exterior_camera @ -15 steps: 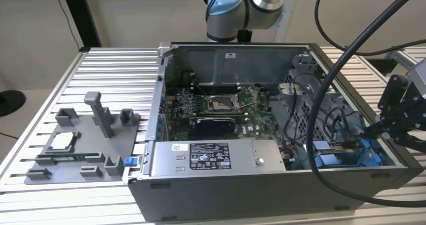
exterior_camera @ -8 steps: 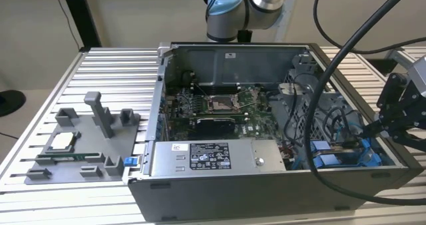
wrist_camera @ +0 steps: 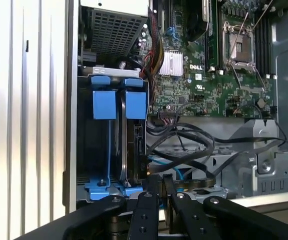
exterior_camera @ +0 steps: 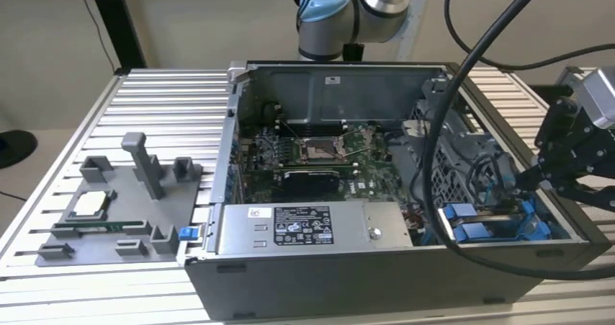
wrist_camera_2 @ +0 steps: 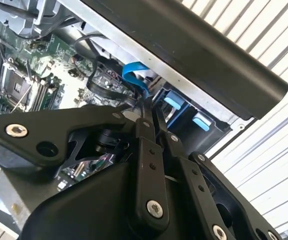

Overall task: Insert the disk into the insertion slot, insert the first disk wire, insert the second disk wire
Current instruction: 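Insert the second disk wire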

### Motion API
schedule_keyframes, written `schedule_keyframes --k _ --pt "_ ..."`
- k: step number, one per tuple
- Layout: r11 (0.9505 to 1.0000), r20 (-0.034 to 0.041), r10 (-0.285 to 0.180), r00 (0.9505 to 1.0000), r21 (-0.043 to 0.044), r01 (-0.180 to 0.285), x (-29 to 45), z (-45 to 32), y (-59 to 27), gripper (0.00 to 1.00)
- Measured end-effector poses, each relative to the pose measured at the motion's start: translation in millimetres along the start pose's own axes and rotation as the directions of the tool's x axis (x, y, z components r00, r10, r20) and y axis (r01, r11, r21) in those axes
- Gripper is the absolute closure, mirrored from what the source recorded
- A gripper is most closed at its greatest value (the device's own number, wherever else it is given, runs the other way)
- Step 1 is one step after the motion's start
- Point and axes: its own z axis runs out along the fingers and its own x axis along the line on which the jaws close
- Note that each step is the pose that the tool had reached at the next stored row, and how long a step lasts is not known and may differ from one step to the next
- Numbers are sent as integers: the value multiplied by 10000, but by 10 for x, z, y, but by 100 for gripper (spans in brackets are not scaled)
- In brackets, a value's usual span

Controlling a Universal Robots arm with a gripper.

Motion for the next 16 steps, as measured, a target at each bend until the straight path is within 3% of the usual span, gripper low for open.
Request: schedule_keyframes --k 10,16 --pt "10000 1 0 10000 -3 0 -115 -34 119 100" --pt "10000 1 4 10000 -14 -4 -146 -34 207 100"
